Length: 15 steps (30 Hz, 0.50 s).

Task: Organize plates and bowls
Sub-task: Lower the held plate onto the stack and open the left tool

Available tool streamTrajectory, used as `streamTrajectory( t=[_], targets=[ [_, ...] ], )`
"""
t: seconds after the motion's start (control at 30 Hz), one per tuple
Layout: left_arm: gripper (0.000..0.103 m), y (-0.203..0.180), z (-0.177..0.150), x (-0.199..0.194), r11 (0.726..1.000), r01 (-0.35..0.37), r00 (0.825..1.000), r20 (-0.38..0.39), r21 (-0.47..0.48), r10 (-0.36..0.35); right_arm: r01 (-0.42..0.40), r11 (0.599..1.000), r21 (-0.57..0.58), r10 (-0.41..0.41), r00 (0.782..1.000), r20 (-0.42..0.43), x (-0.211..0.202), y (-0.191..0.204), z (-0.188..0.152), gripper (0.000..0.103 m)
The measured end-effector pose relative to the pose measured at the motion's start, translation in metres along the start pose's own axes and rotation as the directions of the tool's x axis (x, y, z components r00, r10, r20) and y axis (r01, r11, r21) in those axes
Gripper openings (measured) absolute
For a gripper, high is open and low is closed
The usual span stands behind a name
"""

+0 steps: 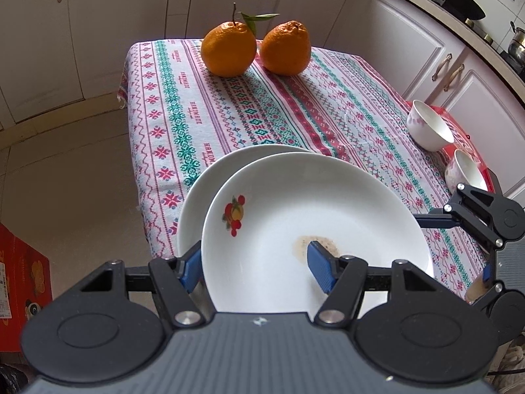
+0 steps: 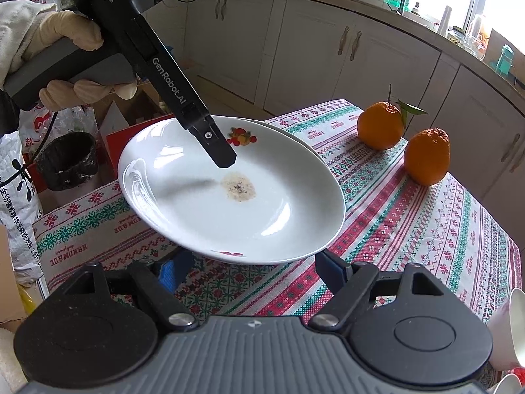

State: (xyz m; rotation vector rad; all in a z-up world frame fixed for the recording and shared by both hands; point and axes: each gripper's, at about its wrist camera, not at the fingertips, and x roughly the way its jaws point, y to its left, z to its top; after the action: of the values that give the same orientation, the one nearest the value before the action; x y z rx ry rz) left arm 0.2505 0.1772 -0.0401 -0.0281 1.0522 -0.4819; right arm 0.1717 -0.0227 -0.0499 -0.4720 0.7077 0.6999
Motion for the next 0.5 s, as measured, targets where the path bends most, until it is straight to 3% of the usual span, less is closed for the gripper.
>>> streamTrajectory(
  t=[0.5],
  targets=[
    [0.068,0.005,-0.001,-0.014,0.999,-0.004,1.0,0.019,-0.041,0.005,-0.017,1.0,0.012,0.017,1.0,0.01,0.001,0.0,-0.001,0.086]
  ],
)
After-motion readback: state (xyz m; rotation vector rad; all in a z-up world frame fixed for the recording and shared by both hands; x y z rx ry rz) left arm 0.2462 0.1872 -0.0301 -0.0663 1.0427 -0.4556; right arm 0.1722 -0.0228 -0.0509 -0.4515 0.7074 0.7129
